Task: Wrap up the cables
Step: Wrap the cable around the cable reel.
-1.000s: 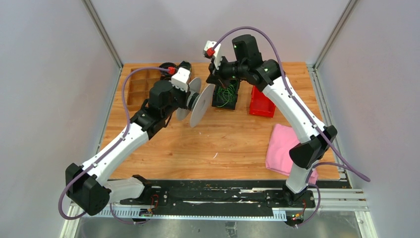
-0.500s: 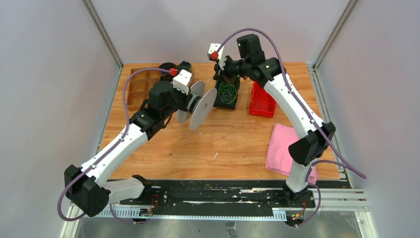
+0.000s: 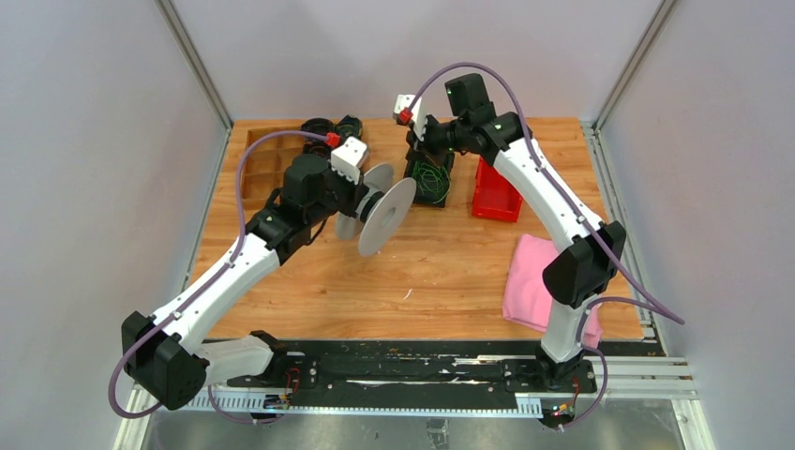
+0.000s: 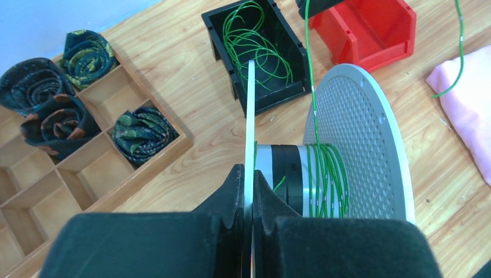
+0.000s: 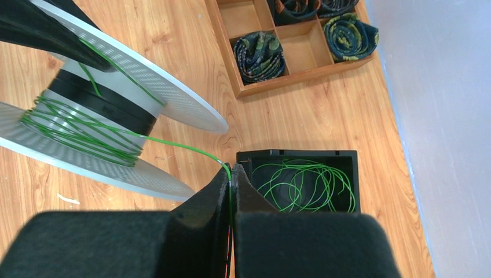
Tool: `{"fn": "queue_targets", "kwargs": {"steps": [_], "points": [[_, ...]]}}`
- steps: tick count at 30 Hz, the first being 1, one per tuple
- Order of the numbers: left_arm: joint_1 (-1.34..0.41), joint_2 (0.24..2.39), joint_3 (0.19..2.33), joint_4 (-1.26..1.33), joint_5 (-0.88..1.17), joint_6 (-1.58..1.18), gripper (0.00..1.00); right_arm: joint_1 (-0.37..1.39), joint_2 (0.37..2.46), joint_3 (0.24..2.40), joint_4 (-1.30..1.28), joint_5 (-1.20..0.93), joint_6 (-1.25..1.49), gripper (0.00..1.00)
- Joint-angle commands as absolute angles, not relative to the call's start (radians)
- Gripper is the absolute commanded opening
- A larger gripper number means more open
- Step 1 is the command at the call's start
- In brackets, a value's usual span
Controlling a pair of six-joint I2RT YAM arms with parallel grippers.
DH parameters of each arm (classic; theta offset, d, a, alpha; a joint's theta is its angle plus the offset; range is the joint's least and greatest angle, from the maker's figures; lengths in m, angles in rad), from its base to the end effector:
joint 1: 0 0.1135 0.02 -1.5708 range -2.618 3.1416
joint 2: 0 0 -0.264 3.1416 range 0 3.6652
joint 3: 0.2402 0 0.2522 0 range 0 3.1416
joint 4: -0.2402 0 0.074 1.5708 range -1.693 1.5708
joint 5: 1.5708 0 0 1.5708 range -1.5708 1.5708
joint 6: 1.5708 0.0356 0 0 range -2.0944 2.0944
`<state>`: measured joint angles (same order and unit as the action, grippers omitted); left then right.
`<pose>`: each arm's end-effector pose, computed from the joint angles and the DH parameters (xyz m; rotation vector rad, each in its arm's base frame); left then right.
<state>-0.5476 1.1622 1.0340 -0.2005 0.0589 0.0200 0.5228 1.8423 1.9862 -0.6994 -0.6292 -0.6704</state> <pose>0.2289 -0.1421 0.3486 0.5765 1.8318 -0.4128 0.3465 0.2238 0.4081 -1.4420 1.4704 0.5745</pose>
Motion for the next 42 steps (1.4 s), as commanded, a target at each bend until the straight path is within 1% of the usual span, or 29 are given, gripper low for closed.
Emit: {"fn": "queue_targets", "kwargs": {"steps": [1,11,27,42], "points": [[-0.555,1.129,1.086,-0.183,0.108,0.001,0.00,0.495,1.858,1.943,-0.660,-0.652,-0.698,0.01],[-0.554,1.128,1.111,-0.199,0.132,-0.019,0.00,0.480,1.855,1.835,-0.614,-0.686,-0.685,0.00],[-0.552,1.114,1.138,-0.222,0.199,-0.048,0.00,0.457,1.887,1.762,-0.579,-0.704,-0.667,0.00],[-0.488,1.115,1.182,-0.208,0.216,-0.196,0.00,0.389,1.883,1.631,-0.522,-0.776,-0.599,0.01]]}}
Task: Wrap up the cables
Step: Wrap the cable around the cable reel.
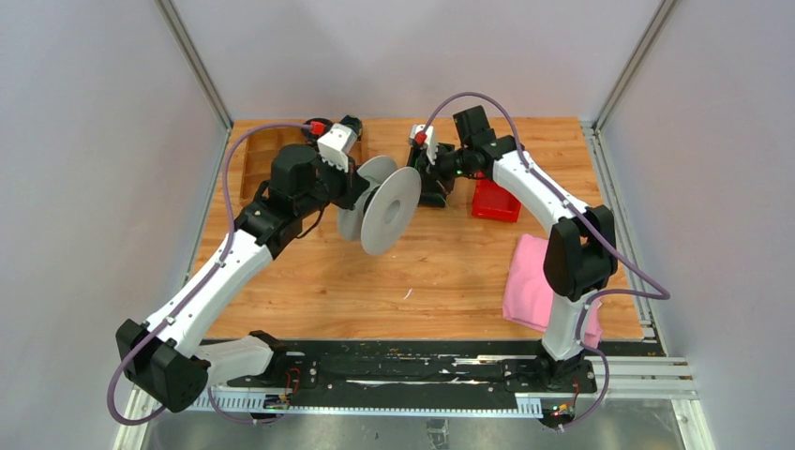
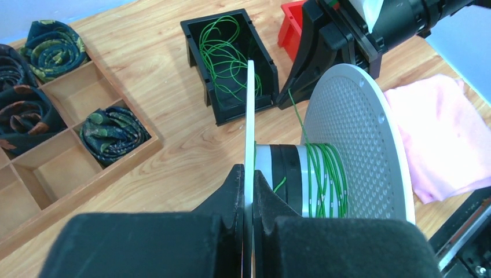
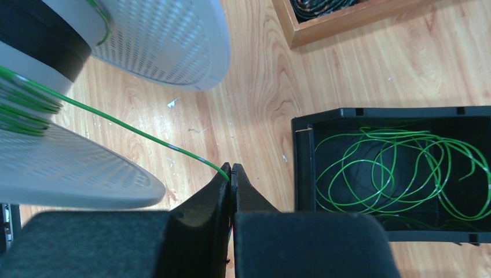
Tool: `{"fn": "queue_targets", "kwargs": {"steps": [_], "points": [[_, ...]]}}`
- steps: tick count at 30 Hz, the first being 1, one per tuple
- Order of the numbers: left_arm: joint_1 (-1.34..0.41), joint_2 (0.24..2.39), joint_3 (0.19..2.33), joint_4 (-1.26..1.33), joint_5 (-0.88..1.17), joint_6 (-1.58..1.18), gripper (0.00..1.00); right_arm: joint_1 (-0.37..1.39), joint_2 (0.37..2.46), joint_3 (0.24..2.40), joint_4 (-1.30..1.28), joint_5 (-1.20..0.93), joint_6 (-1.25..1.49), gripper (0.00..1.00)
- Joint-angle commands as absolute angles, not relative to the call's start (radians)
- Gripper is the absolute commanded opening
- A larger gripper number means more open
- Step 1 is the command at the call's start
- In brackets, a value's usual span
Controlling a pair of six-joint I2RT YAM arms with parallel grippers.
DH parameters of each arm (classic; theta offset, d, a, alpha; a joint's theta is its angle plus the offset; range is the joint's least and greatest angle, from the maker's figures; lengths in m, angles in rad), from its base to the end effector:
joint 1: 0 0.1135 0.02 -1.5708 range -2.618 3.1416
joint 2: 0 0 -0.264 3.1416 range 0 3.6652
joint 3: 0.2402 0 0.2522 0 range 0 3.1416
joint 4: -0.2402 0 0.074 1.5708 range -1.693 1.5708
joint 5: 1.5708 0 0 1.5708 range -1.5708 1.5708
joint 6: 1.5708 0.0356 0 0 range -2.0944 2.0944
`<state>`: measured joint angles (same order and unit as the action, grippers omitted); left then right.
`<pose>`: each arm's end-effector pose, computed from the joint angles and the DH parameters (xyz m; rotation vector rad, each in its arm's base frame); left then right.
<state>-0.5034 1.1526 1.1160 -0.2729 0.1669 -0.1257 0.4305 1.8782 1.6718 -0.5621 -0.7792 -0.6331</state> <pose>0.2281 -0.1324 0.3725 0.4743 1.8588 -0.5848 0.3743 0.1994 0.3046 -1.4193 1.6707 0.7896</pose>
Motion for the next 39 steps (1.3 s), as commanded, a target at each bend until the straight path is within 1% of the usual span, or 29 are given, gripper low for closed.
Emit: {"fn": "queue_targets", "kwargs": {"steps": [1,9,14,23,29,39], "points": [[-0.483,1.116,1.183,-0.206,0.218,-0.202,0.00,0.385,1.882,1.621,-0.514,-0.783,-0.588,0.01],[-0.421,1.117,1.188,-0.179,0.225,-0.310,0.00,0.367,1.897,1.542,-0.422,-0.861,-0.464,0.01],[-0.401,1.117,1.201,-0.168,0.221,-0.360,0.00,0.367,1.913,1.491,-0.348,-0.865,-0.394,0.01],[-0.388,1.132,1.221,-0.163,0.163,-0.426,0.00,0.367,1.915,1.373,-0.143,-0.859,-0.187,0.01],[-0.389,1.142,1.239,-0.180,0.106,-0.435,0.00,0.368,1.906,1.328,-0.062,-0.838,-0.112,0.01],[-0.387,1.167,1.259,-0.202,-0.006,-0.515,0.00,0.400,1.907,1.241,0.100,-0.812,0.106,0.01]]}}
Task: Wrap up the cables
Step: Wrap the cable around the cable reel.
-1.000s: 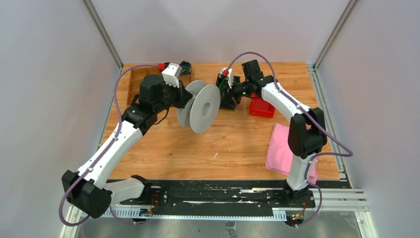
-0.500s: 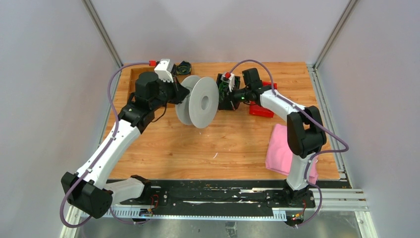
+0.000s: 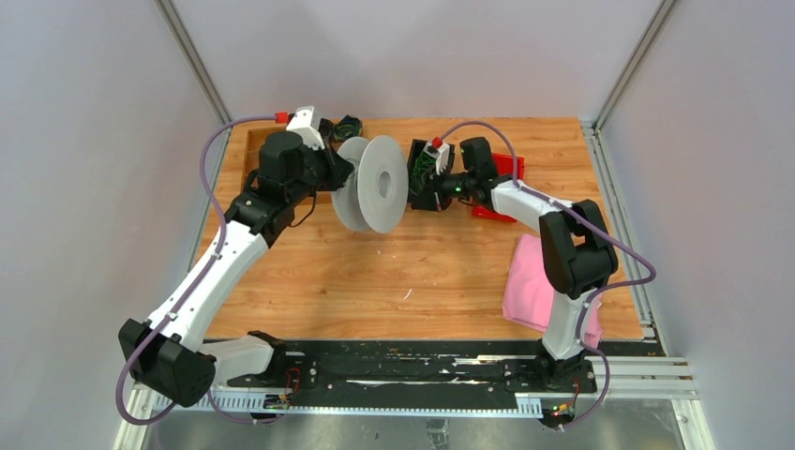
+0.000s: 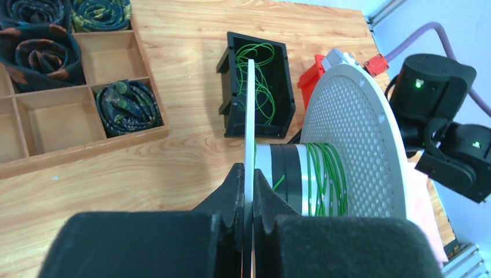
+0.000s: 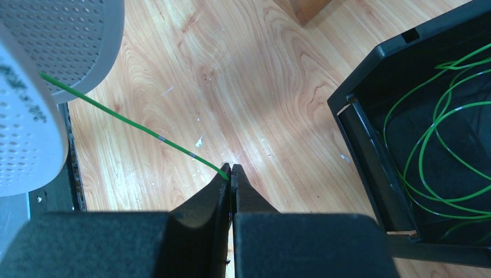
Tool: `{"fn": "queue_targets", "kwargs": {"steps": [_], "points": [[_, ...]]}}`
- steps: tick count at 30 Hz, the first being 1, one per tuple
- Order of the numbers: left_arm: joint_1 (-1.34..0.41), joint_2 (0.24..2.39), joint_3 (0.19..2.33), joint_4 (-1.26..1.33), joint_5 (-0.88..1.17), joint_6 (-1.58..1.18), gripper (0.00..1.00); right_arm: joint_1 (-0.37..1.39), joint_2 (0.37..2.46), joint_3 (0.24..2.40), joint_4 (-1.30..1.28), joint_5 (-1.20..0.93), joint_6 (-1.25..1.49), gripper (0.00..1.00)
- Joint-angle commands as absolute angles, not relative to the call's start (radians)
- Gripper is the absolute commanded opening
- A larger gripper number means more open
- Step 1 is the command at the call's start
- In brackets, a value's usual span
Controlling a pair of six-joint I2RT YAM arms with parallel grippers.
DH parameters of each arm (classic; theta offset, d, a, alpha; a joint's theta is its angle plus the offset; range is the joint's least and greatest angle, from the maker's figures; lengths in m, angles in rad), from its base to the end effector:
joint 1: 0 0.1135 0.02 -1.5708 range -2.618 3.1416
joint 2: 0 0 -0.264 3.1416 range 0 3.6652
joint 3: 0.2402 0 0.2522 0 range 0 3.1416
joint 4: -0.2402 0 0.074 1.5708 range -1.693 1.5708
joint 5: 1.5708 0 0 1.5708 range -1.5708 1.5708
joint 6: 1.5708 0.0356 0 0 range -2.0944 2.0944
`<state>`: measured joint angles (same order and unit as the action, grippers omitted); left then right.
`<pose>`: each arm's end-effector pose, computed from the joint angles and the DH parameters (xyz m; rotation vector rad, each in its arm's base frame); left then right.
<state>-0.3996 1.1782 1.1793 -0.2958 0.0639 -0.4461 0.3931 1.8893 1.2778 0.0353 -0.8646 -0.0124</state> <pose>0.2466 -0.1066 0.3859 0.0009 1.9152 -0.6384 0.3768 0.1856 0.2198 -0.9208 1.9153 1.1457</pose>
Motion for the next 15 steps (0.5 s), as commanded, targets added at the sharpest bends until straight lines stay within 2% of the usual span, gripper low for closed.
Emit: {"fn": "queue_targets", "kwargs": {"steps": [1,15], "points": [[-0.387,1.172,1.262,-0.203,-0.022,-0.526,0.00,0.408,1.907,1.236,0.115,-0.808,0.137,0.01],[-0.388,1.226,1.252,-0.189,-0.157,-0.642,0.00,0.524,1.898,1.200,0.245,-0.814,0.428,0.01]]}}
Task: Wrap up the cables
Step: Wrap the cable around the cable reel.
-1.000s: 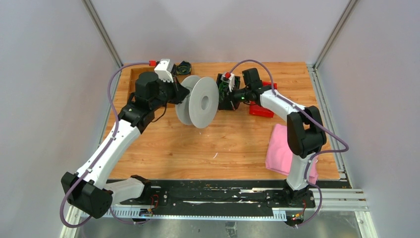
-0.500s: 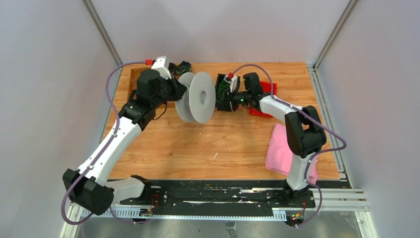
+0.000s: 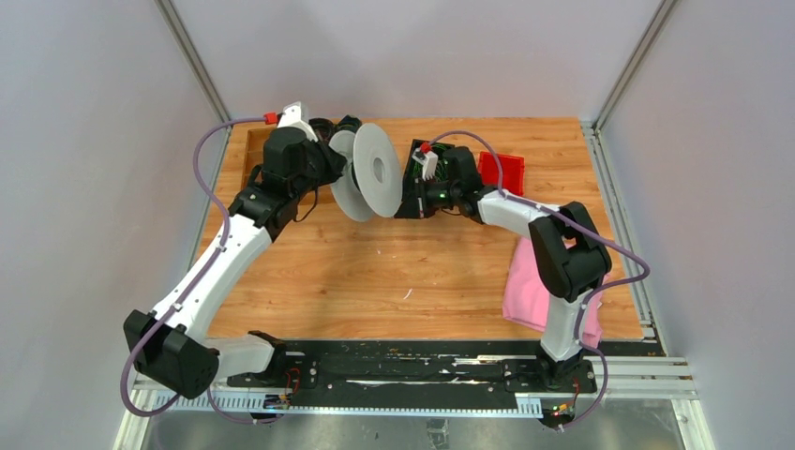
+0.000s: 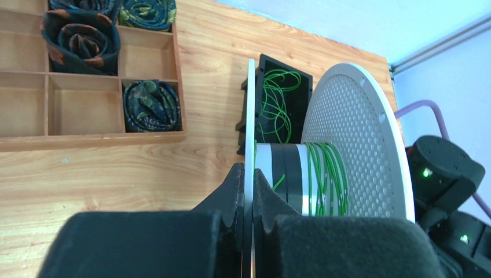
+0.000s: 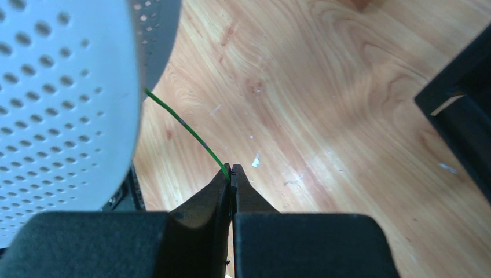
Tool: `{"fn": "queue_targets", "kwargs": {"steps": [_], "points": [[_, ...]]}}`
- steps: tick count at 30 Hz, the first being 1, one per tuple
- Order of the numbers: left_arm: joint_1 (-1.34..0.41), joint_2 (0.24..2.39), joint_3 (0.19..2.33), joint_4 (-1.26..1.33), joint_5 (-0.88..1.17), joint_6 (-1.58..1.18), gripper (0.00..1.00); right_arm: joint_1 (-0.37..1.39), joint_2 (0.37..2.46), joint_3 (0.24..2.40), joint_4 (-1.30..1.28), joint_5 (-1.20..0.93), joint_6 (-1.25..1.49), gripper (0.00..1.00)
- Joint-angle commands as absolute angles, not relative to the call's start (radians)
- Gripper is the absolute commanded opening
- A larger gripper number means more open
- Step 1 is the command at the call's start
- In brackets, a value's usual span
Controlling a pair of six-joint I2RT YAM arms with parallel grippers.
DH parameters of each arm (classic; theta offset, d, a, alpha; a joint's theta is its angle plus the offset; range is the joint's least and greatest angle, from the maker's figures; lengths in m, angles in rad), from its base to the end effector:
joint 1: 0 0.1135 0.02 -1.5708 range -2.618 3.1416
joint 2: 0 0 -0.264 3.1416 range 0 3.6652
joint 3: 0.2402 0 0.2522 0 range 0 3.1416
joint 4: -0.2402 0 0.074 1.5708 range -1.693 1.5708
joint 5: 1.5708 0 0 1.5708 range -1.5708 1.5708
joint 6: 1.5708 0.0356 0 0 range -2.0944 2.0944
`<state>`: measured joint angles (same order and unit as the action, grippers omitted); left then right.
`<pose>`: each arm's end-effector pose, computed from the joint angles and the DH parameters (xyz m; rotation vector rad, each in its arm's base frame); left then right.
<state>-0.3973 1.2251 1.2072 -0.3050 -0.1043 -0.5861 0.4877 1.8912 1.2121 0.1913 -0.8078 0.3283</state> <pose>0.2599 -0.1050 0.3828 -0.2543 1.9158 -0.5675 0.3577 0.2189 0.2107 -0.7020 2.0408 1.3188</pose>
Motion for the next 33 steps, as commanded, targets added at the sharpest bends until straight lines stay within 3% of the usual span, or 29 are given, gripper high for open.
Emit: {"fn": "queue_targets", "kwargs": {"steps": [1,17,33], "points": [[-0.387,1.227,1.250,-0.185,-0.165,-0.644,0.00,0.530,1.895,1.196,0.259,-0.820,0.444,0.01],[-0.387,1.247,1.211,-0.144,-0.261,-0.626,0.00,0.572,1.823,1.106,0.439,-0.826,0.789,0.04],[-0.388,1.254,1.210,-0.140,-0.260,-0.623,0.00,0.584,1.800,1.100,0.486,-0.863,0.823,0.08]]}}
